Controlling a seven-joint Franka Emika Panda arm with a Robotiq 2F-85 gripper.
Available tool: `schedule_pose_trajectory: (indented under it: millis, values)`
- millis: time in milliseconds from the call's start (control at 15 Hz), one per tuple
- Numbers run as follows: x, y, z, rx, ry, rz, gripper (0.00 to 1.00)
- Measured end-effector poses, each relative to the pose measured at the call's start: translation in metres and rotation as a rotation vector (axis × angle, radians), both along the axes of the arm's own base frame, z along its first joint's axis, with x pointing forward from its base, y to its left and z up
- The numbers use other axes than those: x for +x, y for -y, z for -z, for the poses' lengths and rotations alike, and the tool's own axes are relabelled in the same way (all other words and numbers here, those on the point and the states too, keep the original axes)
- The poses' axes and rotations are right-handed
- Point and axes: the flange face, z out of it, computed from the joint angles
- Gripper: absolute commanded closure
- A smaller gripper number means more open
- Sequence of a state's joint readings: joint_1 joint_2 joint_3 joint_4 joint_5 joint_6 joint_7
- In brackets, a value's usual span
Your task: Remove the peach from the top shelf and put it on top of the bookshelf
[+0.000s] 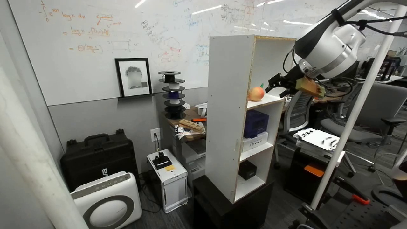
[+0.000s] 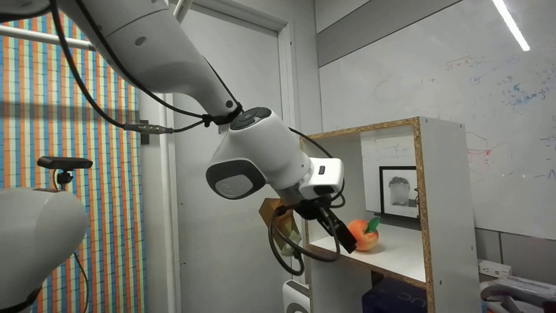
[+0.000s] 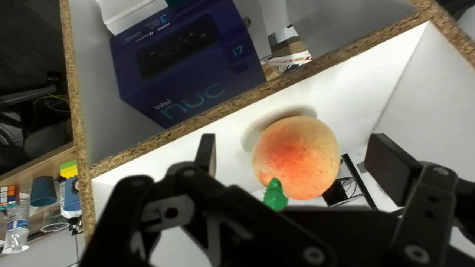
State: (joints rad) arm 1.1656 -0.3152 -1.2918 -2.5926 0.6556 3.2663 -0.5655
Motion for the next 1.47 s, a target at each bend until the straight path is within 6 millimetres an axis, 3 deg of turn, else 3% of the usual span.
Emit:
schedule_pose_trajectory:
  millis: [467, 800, 1133, 1200, 1267, 1400, 1467]
  values:
    - [0.036, 0.014, 0.034, -0.036, 0.07, 0.032, 0.0]
    - [0.1, 0.008, 0.058, -0.048, 0.144, -0.049, 0.0]
    - [0.156, 0.004, 0.065, -0.046, 0.194, -0.105, 0.0]
    - [0.164, 0.004, 0.064, -0.044, 0.202, -0.111, 0.25]
    - [0.171, 0.004, 0.063, -0.042, 0.21, -0.118, 0.25]
    - [0.181, 0.005, 0.06, -0.039, 0.227, -0.126, 0.4]
    - [0.185, 0.006, 0.059, -0.037, 0.234, -0.127, 0.4]
